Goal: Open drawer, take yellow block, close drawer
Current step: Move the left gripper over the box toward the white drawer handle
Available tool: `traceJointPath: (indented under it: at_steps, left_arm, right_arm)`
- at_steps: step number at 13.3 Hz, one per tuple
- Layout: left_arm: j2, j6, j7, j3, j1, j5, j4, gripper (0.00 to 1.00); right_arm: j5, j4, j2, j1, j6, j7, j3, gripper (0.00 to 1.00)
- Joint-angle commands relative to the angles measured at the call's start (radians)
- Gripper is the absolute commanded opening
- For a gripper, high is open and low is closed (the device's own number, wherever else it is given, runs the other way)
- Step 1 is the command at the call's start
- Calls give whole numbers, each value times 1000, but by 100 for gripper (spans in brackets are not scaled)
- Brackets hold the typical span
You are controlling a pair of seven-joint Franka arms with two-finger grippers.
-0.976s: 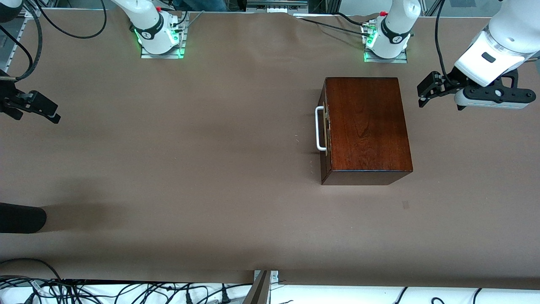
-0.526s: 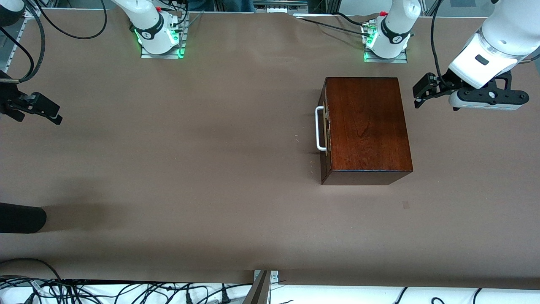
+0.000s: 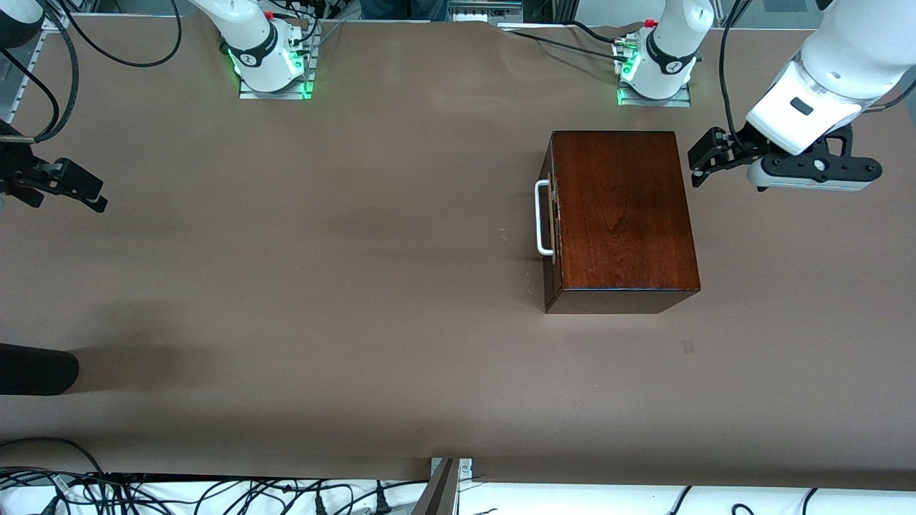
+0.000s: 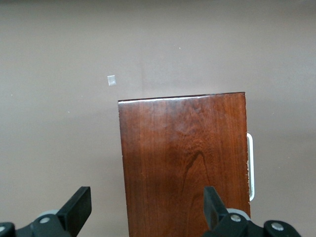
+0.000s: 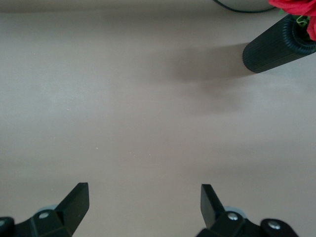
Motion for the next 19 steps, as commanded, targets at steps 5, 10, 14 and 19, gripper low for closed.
traceJointPath:
  at_steps: [5,10,14,19]
  left_arm:
    - [68,6,-164,-68,-63,57,39,100]
    - [155,17,-305,-140,-149,139,50,100]
    - [269,72,-385,-146,-278,212,53,100]
    - [393,161,-579,-145,-387,254,48,100]
  right_arm:
    - [20,9,2,-6,-5,-18,-1,100]
    - [20,9,5,-6,-2,-18,-1,100]
    - [18,9,5,-6,-1,-18,-2,100]
    - [18,9,5,-6,-1,-20,-9,100]
